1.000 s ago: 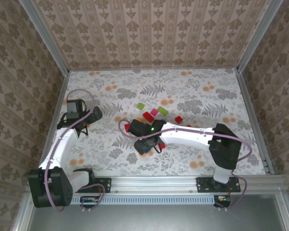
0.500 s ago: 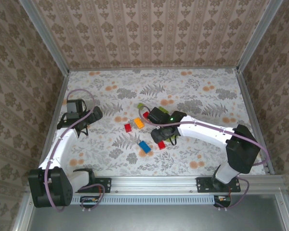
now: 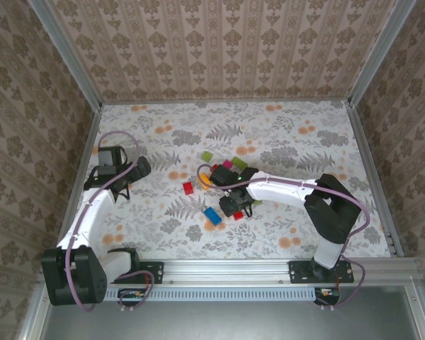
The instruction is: Assemble a carrot with lego
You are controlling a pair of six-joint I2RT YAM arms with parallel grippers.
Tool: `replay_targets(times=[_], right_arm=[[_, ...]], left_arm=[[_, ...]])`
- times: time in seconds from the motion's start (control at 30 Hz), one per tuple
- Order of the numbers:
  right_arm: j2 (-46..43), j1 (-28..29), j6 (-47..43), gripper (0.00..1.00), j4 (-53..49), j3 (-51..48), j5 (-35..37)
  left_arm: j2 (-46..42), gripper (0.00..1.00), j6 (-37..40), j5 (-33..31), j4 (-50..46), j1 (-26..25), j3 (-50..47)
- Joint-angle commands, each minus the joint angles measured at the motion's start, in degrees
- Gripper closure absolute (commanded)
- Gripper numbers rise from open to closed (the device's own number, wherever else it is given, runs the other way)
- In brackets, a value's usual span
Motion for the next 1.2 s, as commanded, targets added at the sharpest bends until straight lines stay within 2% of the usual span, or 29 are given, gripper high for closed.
replay_targets(times=[0.0, 0.2, 0.5, 0.67, 0.97, 1.17], right_arm=[[1.6, -0.3, 0.2, 0.45, 0.7, -0.6, -0.9], [3.4, -0.2, 0.4, 0.48, 1.5, -0.7, -1.3], [2.5, -0.3, 0.7, 0.59, 1.3, -1.1, -1.2], [0.6, -0.3, 0.3, 0.63, -0.5, -0.4, -0.8], [-6.2, 0.9, -3.5, 0.66, -10.9, 7.5, -1.0], [-6.4, 3.4, -5.1, 0.65, -14.6, 13.3, -5.1]], left_arm=[[-0.1, 0.0, 0.9, 0.6, 0.6, 0.4, 0.4], [-0.1, 0.0, 0.8, 0.7, 0.6, 0.4, 0.4], [0.5, 0.0, 0.9, 1.0, 0.7, 0.4, 0.6], [0.5, 0.0, 0.9, 1.0, 0.8, 0.4, 0.6], [0.4, 0.0, 0.9, 1.2, 0.9, 0.4, 0.6], [0.2, 0.0, 0.9, 1.4, 0.8, 0.4, 0.6]])
